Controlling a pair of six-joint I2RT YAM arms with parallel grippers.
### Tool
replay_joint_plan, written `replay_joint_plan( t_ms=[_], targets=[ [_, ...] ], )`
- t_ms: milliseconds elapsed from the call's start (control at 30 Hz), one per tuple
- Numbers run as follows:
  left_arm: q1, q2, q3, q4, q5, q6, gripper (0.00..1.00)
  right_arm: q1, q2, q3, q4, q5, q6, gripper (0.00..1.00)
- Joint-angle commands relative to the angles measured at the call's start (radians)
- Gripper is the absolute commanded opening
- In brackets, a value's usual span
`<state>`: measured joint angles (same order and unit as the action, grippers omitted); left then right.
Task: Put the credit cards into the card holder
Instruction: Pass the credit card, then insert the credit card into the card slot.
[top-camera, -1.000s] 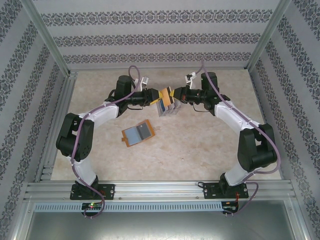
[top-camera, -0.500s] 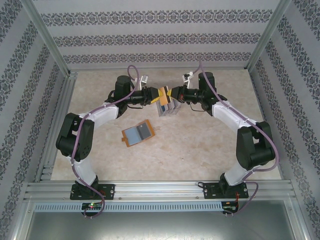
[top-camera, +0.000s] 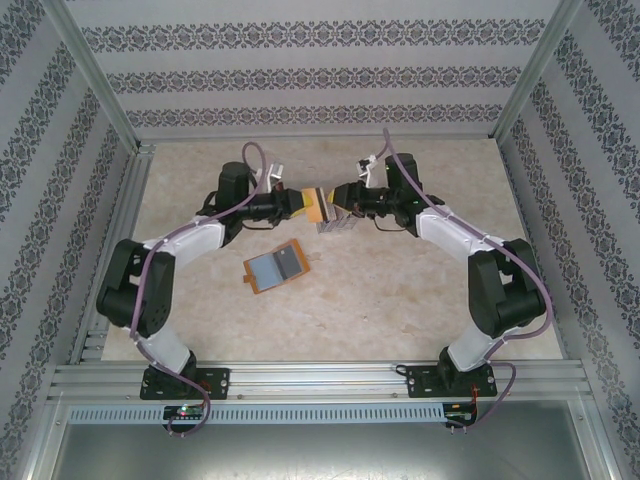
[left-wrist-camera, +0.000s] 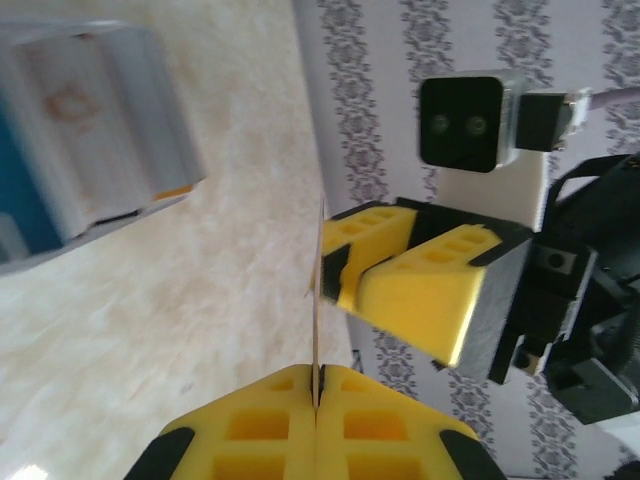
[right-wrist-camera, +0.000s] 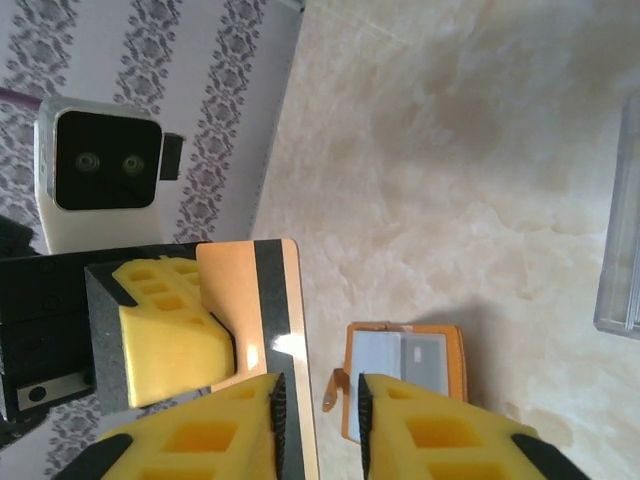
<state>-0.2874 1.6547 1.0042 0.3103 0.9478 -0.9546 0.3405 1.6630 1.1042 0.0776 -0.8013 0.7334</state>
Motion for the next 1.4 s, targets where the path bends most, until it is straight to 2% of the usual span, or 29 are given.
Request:
replay_joint_plan(
  t_ms=[0,167,300,567,800,1100,1367],
  targets=[
    [0.048,-0.113,-0.078,-0.227,-0.054,0.131,0.00,0.057,0.030,-0.024,-0.043,0.053,-0.062,0.30],
    [0.098,-0.249,-0.187,-0.469,-0.128,0.229,0.00,0.164,0.090,-0.022,-0.081,0.110,-0.103,0.30],
    [0.099,-0.281,-0.242,-0.529,-0.162,0.240,0.00,0.239,0.168,-0.012,-0.056,0.126,-0.089,0.30],
    [0.118,-0.300,-0.390,-0.362,-0.202,0.134,0.00,0.297,0.247,-0.001,-0.008,0.181,-0.064,0.29],
    [0.149,-0.240,-0.419,-0.288,-0.180,0.132,0.00,0.300,0.297,0.015,-0.012,0.185,-0.070,0.29],
    [0.149,-0.217,-0.418,-0.251,-0.196,0.142,0.00,0.293,0.341,0.019,-0.027,0.200,-0.074,0.29],
    [0.149,-0.134,-0.430,-0.179,-0.178,0.160,0.00,0.293,0.343,0.004,-0.021,0.202,-0.069,0.29]
  ],
)
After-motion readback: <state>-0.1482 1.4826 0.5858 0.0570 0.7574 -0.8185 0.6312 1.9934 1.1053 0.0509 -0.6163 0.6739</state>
